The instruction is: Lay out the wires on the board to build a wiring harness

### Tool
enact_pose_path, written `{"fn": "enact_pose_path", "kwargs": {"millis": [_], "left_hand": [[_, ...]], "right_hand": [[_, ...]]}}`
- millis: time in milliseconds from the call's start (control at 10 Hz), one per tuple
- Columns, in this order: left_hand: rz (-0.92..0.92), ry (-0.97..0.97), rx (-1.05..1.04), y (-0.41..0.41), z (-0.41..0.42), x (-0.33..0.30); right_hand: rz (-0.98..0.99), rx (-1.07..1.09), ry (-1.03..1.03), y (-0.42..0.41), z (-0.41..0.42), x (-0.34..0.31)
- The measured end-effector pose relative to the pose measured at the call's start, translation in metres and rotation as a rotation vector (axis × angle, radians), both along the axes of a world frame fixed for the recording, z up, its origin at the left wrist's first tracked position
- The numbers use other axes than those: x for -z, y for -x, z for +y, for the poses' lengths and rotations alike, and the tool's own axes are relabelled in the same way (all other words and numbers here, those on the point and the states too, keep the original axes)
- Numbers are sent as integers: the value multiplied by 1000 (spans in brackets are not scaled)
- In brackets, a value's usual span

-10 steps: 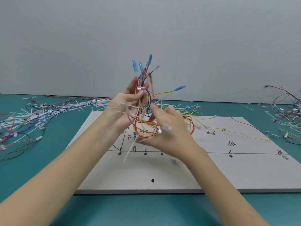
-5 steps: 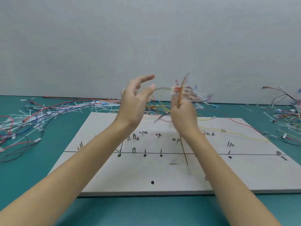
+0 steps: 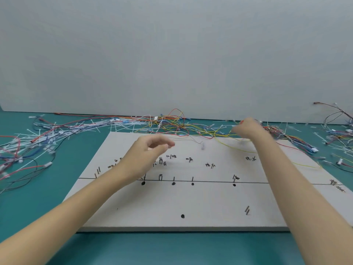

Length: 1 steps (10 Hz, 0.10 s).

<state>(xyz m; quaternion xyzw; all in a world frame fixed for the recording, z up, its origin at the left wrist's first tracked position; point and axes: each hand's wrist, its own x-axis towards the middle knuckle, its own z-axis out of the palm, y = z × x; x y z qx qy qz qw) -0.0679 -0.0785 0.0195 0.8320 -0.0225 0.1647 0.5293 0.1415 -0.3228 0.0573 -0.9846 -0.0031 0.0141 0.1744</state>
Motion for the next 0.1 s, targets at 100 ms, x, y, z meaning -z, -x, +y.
{"fn": "enact_pose_path", "kwargs": {"millis": [100], "left_hand": [[102, -333, 14, 7, 12, 20]], "right_hand": [[-82, -72, -38, 23, 19, 22]]}}
